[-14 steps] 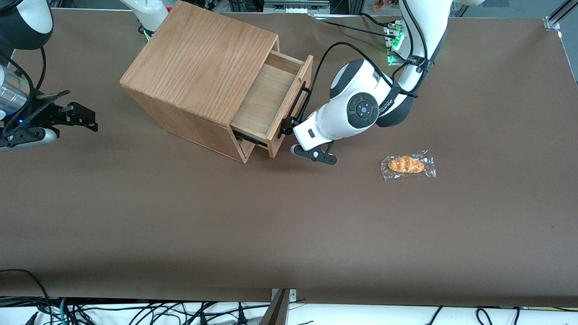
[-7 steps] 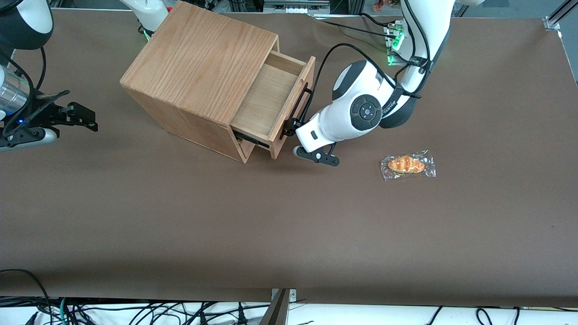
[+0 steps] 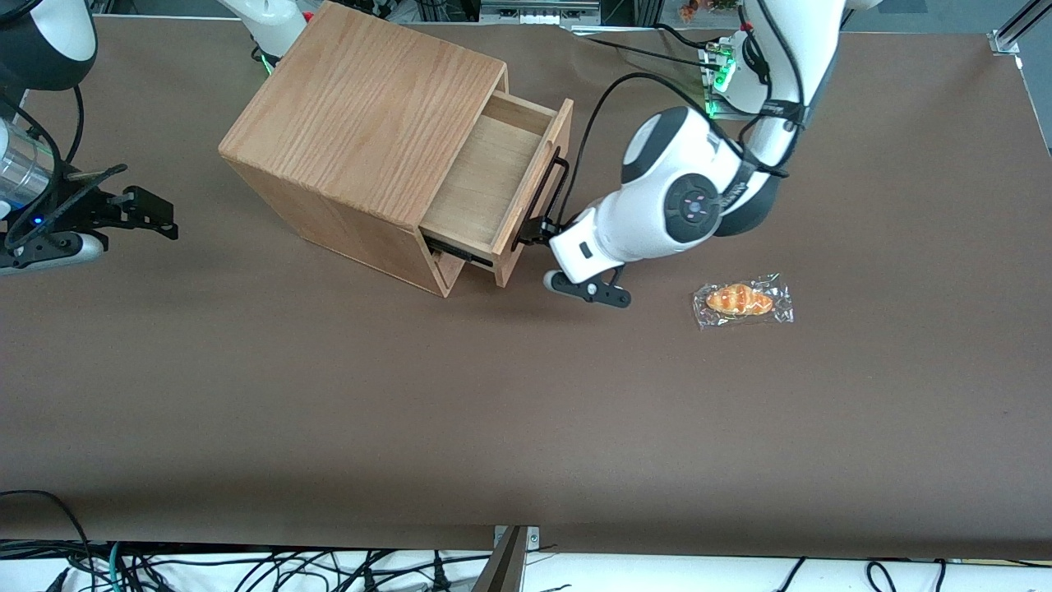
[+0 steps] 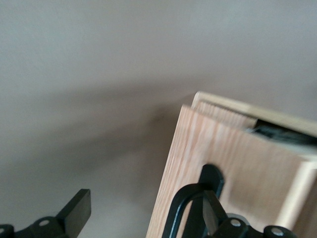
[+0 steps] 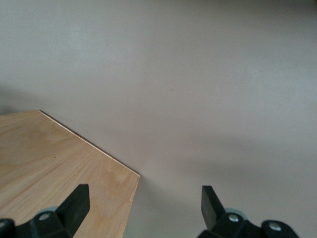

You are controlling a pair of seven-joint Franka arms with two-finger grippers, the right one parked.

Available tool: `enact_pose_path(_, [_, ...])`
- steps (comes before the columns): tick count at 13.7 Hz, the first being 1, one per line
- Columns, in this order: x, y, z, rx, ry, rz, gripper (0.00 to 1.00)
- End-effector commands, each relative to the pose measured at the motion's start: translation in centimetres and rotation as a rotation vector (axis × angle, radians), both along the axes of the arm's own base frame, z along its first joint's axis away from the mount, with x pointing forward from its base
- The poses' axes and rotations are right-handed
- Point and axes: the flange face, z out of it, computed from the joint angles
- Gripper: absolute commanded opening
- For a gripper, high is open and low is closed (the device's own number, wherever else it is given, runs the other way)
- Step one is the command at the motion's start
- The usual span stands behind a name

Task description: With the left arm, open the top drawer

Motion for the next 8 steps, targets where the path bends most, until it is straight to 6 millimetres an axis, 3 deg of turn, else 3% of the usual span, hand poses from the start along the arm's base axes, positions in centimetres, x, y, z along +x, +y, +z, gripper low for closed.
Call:
enact_pose_path(1, [2.0,2.8,2.5,-0.021,0.026,0.035,1.0])
enact_pose_path(3, [3.6,6.8,2.5,0.004,0.058,0.055,1.0])
enact_pose_path(8, [6.8,22.7,1.8,0.177,0.085,0.007,1.0])
